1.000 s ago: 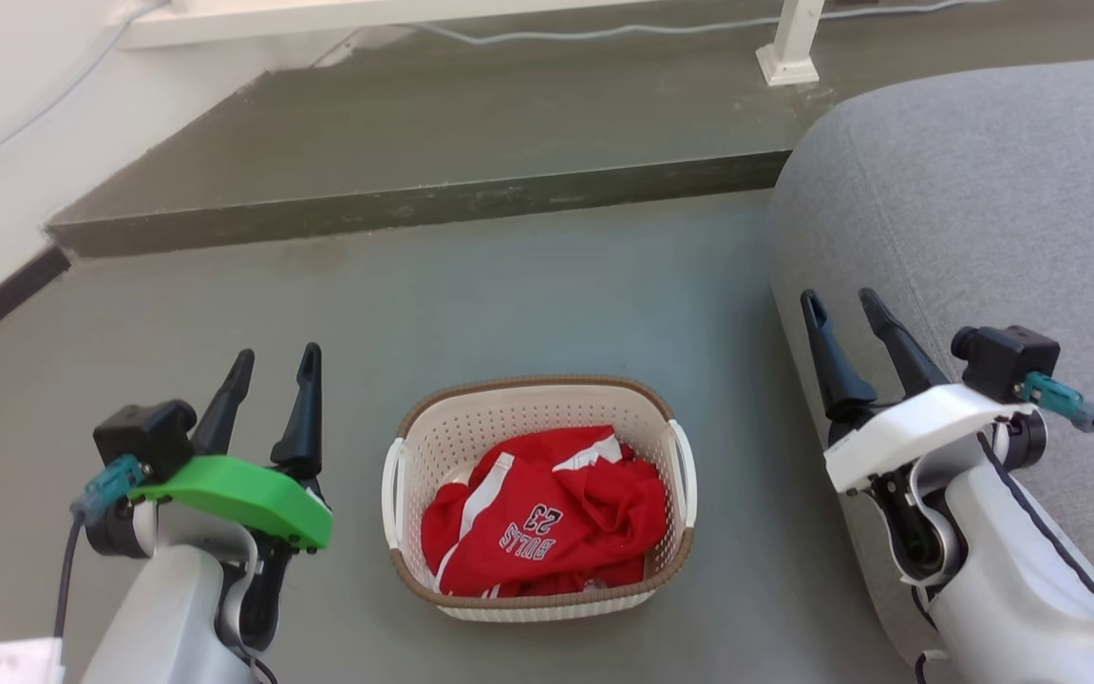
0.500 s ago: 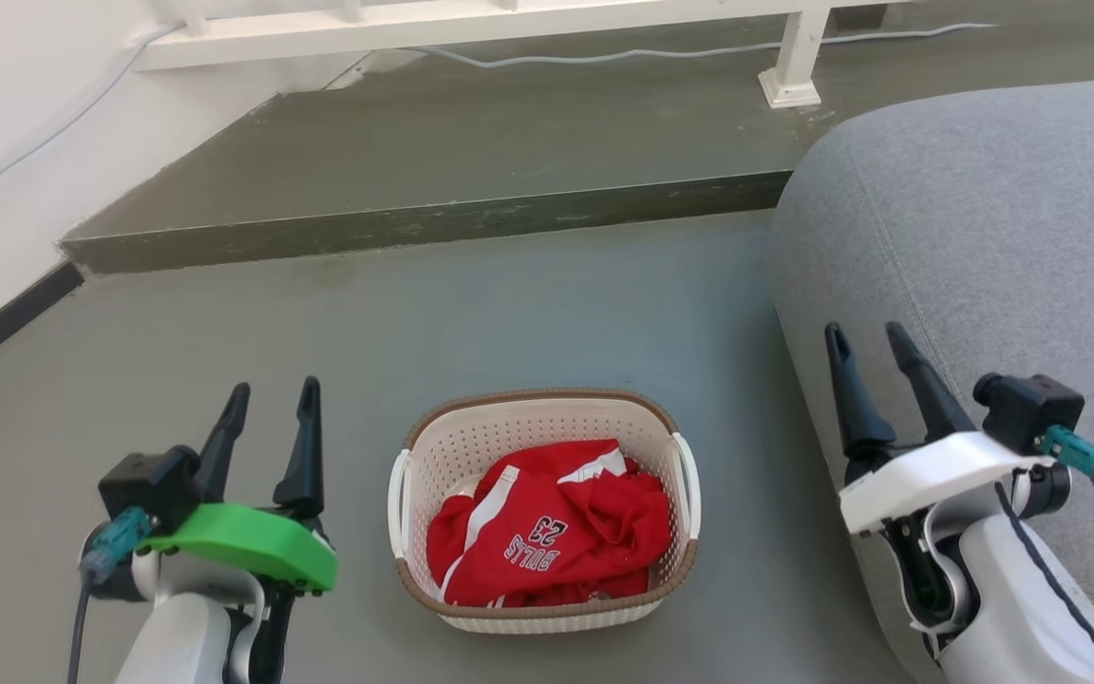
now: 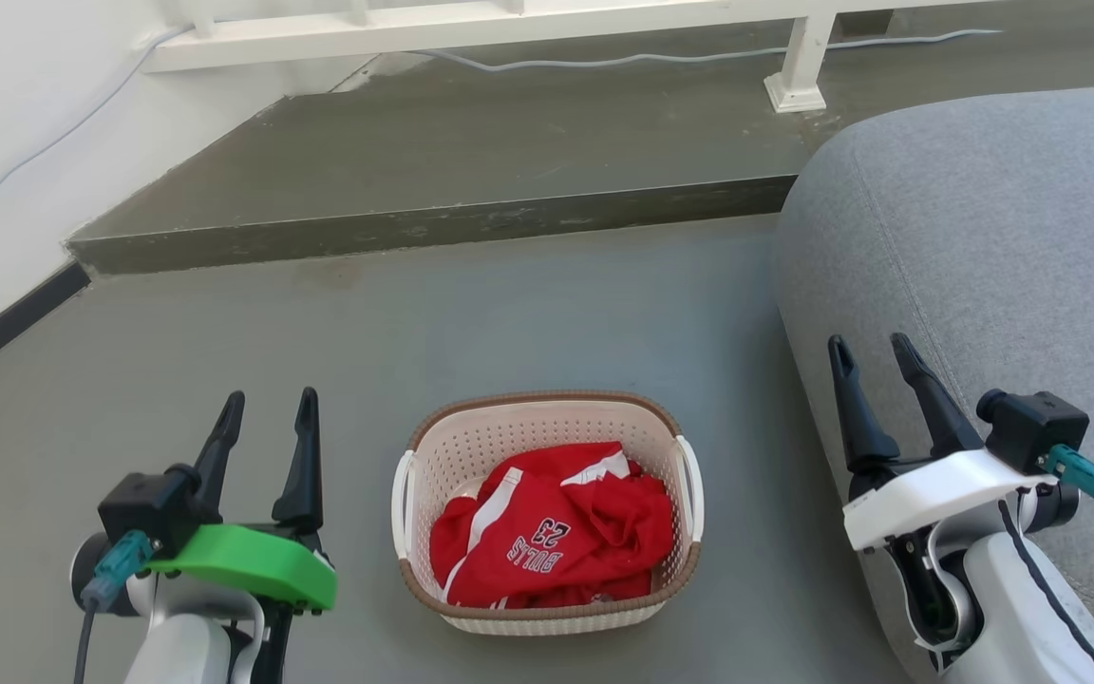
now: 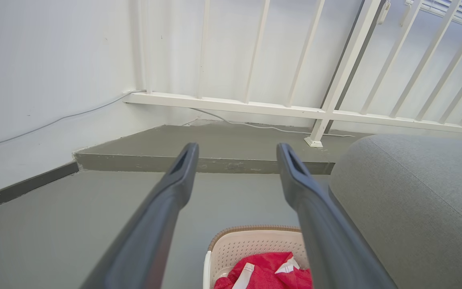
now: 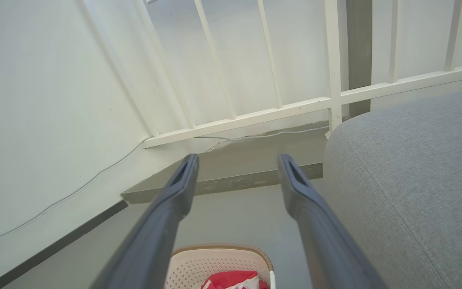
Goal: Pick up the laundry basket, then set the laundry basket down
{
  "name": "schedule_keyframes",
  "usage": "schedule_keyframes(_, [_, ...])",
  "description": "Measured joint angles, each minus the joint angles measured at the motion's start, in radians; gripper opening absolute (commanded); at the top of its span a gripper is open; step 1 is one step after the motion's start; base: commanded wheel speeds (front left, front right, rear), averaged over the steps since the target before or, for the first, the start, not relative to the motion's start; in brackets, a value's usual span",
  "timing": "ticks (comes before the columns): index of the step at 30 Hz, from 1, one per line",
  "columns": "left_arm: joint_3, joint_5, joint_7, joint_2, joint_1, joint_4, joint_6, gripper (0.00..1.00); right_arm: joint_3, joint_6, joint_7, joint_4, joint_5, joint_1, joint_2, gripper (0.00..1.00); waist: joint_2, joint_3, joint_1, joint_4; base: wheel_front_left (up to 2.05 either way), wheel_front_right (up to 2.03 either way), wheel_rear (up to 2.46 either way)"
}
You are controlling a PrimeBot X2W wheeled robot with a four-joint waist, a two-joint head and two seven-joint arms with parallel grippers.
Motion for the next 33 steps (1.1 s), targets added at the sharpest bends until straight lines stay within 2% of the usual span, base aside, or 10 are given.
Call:
schedule_keyframes(26, [0.020, 0.051, 0.000, -0.021, 0.057, -0.033, -0.018, 1.00, -0.031, 0.018, 0.000, -0.007, -0.052, 0.039, 0.024, 1.00, 0.0000, -0.005, 0.0000, 0.003, 0.00, 0.00, 0.00])
schedule_keyframes(27, [0.020, 0.052, 0.000, -0.021, 0.057, -0.034, -0.018, 0.00, -0.033, 0.018, 0.000, -0.007, -0.052, 0.039, 0.025, 0.00, 0.0000, -0.005, 0.0000, 0.003, 0.00, 0.00, 0.00])
schedule_keyframes(33, [0.018, 0.051, 0.001, -0.027, 0.081, 0.016, -0.022, 0.00, -0.031, 0.017, 0.002, 0.039, -0.049, 0.075, 0.035, 0.00, 0.0000, -0.005, 0.0000, 0.003, 0.00, 0.00, 0.00])
